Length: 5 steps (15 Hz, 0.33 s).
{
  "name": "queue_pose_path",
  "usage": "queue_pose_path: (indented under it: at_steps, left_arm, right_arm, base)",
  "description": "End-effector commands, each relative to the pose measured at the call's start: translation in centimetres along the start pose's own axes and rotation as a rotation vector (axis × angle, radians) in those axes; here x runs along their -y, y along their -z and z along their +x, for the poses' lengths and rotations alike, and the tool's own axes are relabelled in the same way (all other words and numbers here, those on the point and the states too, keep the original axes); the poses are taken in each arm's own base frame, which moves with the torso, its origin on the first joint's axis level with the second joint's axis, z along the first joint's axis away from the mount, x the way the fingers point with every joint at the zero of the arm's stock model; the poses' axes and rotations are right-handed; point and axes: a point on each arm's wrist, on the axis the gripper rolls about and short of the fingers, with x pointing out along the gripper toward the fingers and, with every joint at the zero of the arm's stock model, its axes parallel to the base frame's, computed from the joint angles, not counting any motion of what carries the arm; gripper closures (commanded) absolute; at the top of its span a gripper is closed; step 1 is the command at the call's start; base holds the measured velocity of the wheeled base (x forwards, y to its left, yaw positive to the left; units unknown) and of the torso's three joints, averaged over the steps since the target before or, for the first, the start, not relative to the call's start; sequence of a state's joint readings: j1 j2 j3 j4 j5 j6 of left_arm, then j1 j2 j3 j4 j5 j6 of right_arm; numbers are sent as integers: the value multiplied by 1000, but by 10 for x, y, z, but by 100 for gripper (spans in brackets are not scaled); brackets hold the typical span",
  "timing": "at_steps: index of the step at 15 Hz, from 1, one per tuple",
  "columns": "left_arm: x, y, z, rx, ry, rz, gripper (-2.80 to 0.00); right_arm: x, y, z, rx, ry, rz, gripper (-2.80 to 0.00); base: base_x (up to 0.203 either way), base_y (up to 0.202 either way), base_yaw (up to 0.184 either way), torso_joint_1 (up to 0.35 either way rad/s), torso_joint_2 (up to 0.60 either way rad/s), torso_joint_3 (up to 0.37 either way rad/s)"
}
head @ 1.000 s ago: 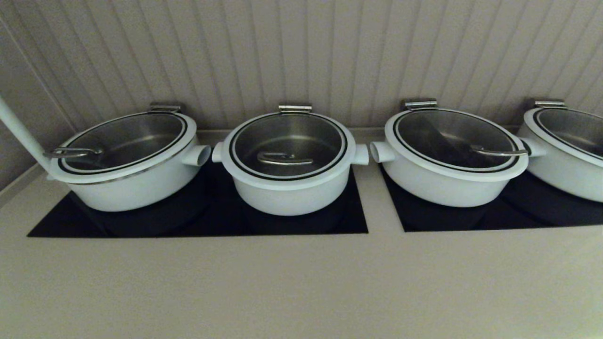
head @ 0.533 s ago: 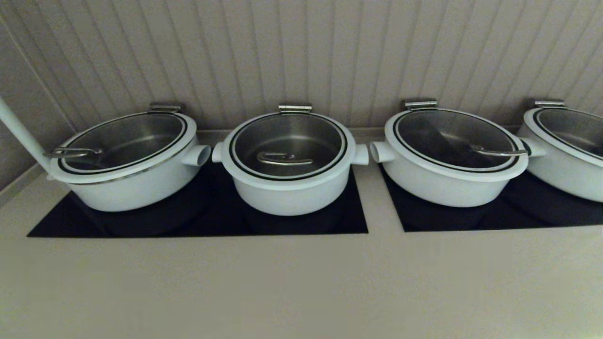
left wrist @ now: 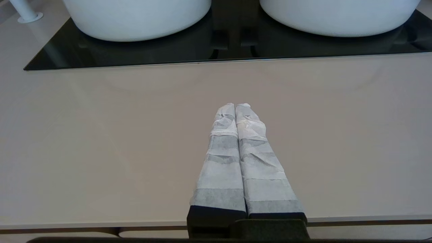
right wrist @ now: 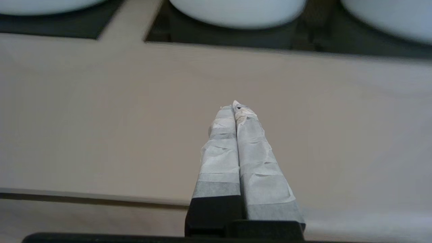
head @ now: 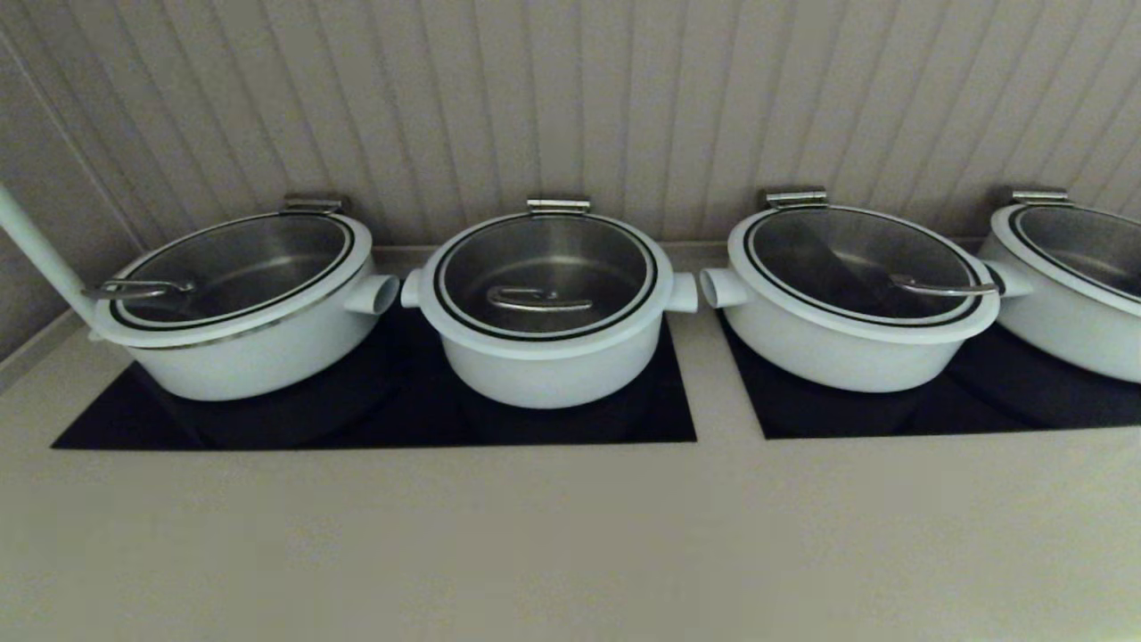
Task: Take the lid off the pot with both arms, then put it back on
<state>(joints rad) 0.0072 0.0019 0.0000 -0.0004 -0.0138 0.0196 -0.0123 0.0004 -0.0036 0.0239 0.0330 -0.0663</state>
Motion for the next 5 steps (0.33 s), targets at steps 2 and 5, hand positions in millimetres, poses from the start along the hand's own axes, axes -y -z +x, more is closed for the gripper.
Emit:
queue_pose_path:
  at_steps: [2, 5]
  left_arm:
    - [0, 0, 0, 0, 0, 0, 0]
    - [0, 0, 0, 0, 0, 0, 0]
  right_arm:
    - [0, -2, 0, 16, 11, 31, 0]
    - [0, -2, 0, 20, 11, 30, 0]
  base:
    - [0, 0, 0, 0, 0, 0]
    - [0, 0, 0, 0, 0, 0]
